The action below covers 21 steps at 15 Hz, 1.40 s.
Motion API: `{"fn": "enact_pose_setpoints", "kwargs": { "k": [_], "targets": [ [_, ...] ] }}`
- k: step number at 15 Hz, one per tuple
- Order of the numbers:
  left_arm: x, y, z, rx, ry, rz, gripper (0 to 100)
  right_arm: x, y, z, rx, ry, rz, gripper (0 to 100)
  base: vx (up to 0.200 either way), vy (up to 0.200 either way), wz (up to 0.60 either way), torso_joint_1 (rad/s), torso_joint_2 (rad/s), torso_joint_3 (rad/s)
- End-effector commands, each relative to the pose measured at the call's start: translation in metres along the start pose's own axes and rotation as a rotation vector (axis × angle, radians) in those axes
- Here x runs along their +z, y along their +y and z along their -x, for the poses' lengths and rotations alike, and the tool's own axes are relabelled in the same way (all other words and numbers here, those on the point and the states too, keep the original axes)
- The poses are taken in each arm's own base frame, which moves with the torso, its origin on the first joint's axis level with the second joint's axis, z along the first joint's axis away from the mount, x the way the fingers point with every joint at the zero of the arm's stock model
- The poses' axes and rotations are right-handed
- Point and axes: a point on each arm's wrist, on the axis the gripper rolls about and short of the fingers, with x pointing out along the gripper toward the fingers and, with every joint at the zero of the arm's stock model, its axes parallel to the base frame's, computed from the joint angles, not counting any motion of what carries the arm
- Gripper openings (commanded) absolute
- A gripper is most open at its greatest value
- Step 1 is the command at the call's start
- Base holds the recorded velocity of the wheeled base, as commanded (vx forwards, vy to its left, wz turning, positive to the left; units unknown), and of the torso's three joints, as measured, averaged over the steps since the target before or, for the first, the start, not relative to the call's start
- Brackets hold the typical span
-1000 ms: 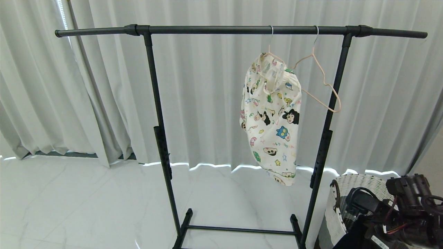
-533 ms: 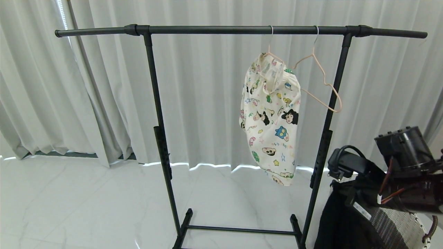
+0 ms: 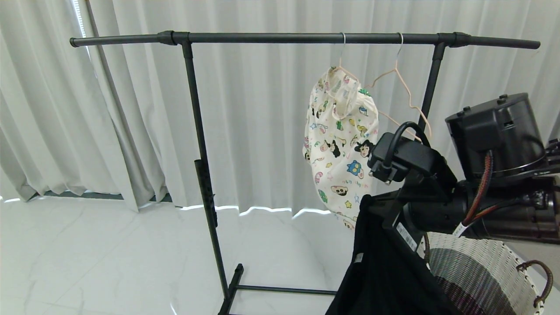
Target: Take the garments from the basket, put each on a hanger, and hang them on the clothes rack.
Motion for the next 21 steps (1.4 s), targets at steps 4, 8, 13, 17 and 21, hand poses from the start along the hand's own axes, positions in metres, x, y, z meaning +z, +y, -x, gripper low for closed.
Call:
{"fn": "enact_pose_setpoints", "kwargs": {
  "k": [4,8,13,17,21],
  "targets": [
    [0.044,0.004,0.003,-0.003,-0.141,0.040,100,0.011,0.017,-0.009,0.054,-0.021,-0.007,0,0.000,0.000,0.00,0.000,0.00,0.000],
    [0.170,-0.003,-0.042,-0.139,-0.325,0.060,100,0.021,0.022,-0.006,0.070,-0.055,-0.011,0,0.000,0.000,0.00,0.000,0.00,0.000],
    [0.197,-0.073,-0.093,-0.484,-0.201,-0.069,100,0.028,0.023,0.013,0.077,-0.114,-0.009,0,0.000,0.000,0.00,0.000,0.00,0.000],
    [0.199,-0.123,-0.119,-0.599,-0.129,-0.139,100,0.031,0.034,0.022,0.117,-0.137,-0.050,0,0.000,0.000,0.00,0.000,0.00,0.000],
    [0.193,-0.140,-0.136,-0.617,-0.071,-0.152,100,0.031,0.035,0.024,0.119,-0.141,-0.052,0,0.000,0.000,0.00,0.000,0.00,0.000]
  ]
}}
